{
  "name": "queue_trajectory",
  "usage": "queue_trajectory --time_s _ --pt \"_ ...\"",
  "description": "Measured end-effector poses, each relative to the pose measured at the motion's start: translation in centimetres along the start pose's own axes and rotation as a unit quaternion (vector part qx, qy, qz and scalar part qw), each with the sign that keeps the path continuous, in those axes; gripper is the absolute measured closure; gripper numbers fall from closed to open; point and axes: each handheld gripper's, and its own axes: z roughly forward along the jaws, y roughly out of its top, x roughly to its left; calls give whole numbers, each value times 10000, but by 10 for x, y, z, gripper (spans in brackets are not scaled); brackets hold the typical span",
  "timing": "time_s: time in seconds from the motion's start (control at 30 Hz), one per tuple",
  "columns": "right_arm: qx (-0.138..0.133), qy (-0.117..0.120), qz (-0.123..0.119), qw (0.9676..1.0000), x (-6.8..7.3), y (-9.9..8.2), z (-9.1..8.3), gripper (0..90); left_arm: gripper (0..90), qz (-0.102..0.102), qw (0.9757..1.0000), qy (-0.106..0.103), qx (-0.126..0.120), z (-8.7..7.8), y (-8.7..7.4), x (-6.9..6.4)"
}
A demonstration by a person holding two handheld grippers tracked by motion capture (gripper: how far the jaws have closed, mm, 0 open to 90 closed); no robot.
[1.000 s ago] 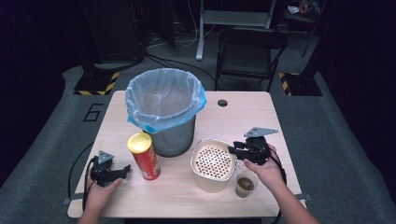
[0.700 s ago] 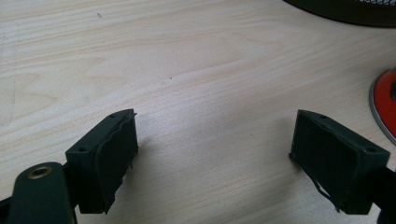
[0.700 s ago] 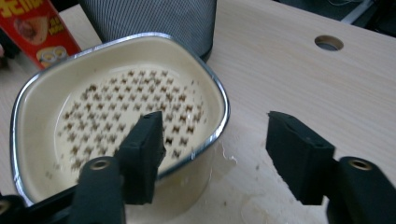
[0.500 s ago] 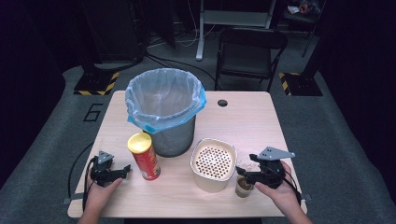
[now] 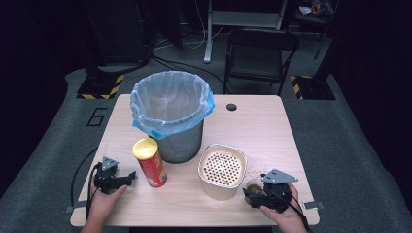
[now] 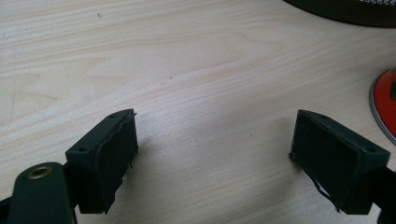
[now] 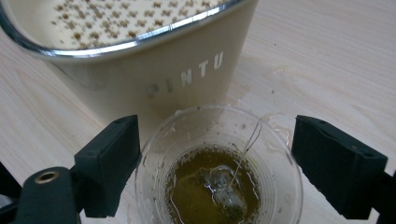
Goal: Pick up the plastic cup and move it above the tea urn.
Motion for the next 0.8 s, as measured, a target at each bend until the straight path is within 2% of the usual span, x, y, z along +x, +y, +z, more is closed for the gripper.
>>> queue_trajectory --time_s 0.2,0.23,0.3,0.37,0.53,0.57,0.8 --pt "80 -146 -75 9998 2 -11 7 168 142 -6 10000 -2 3 0 0 0" --pt "122 -108 41 9999 2 -15 10 180 142 -5 10000 -2 3 0 0 0" --pt "152 -134 105 9997 3 -19 13 194 142 -5 10000 -1 -1 0 0 0" --pt "176 -157 45 9997 4 -23 16 214 143 -7 10000 -2 1 0 0 0" --pt "128 -177 145 9997 4 -23 16 253 143 -7 10000 -3 1 0 0 0" --pt "25 -188 215 9996 3 -22 14 260 143 -8 10000 -4 1 0 0 0" --pt "48 -165 136 9998 -1 -24 11 268 143 -7 10000 -5 3 0 0 0"
